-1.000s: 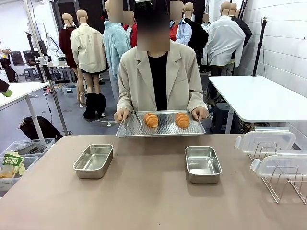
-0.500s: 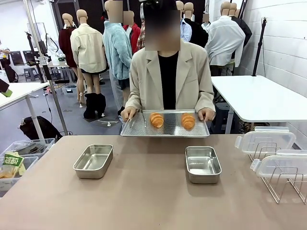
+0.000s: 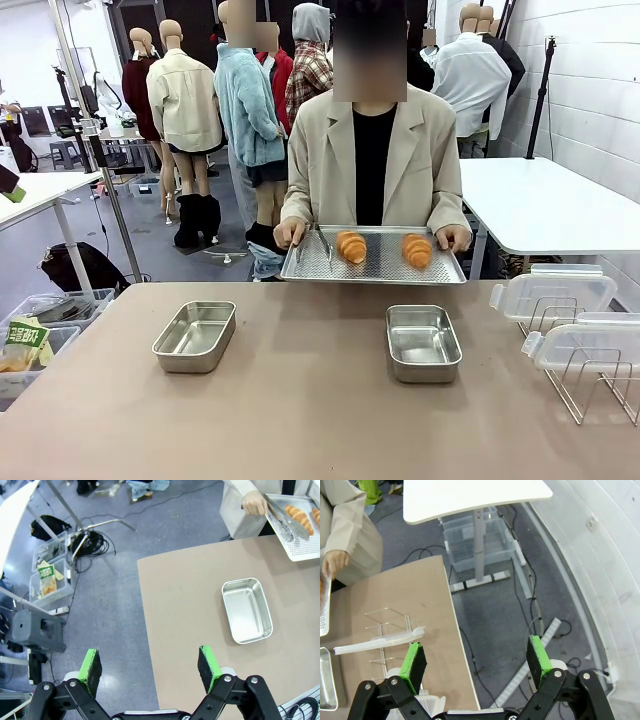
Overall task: Place the bread in airtight containers.
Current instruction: Lift both Airtight Container.
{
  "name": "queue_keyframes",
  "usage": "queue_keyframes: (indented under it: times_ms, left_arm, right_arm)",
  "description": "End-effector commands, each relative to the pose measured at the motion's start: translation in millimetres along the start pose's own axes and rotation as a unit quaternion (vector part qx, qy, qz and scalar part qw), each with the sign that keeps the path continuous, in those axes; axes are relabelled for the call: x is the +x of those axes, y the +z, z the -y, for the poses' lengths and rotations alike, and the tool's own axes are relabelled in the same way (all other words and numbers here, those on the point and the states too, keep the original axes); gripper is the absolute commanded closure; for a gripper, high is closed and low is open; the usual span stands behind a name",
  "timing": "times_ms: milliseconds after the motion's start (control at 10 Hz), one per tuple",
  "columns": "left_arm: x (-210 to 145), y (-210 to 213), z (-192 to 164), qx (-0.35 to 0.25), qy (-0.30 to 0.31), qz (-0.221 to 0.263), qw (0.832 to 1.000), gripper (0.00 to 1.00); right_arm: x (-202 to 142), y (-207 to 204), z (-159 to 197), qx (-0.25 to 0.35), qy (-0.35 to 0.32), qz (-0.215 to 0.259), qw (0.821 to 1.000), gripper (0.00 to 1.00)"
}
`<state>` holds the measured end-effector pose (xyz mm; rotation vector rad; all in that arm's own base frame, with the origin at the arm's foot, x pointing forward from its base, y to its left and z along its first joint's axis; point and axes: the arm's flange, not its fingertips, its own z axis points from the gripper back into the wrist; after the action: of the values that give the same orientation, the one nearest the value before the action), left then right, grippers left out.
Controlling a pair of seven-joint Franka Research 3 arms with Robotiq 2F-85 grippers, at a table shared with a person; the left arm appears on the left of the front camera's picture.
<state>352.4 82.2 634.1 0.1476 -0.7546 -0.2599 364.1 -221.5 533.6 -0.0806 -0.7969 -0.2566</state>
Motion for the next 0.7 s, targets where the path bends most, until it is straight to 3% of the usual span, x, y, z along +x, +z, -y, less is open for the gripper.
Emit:
queue_keyframes:
  times_ms: [0,200,300,400,600]
  left_arm:
    - [11,-3,23,-0.011,-0.015,-0.015,1.0,0.0]
    - [36,-24,64,-0.018,-0.011,-0.024,1.0,0.0]
    - [48,-41,81,0.027,0.02,-0.016,0.999,0.0]
    - [54,-62,95,0.068,0.054,-0.022,0.996,0.0]
    - [46,-105,103,0.052,0.089,-0.057,0.993,0.0]
  right_arm:
    - [15,13,-24,0.02,0.029,0.011,0.999,0.0]
    - [45,39,-84,0.08,0.07,0.035,0.994,0.0]
    - [53,45,-121,0.143,0.098,0.011,0.985,0.0]
    - [50,43,-162,0.164,0.121,-0.031,0.978,0.0]
    - [12,17,-255,0.156,0.166,-0.131,0.965,0.0]
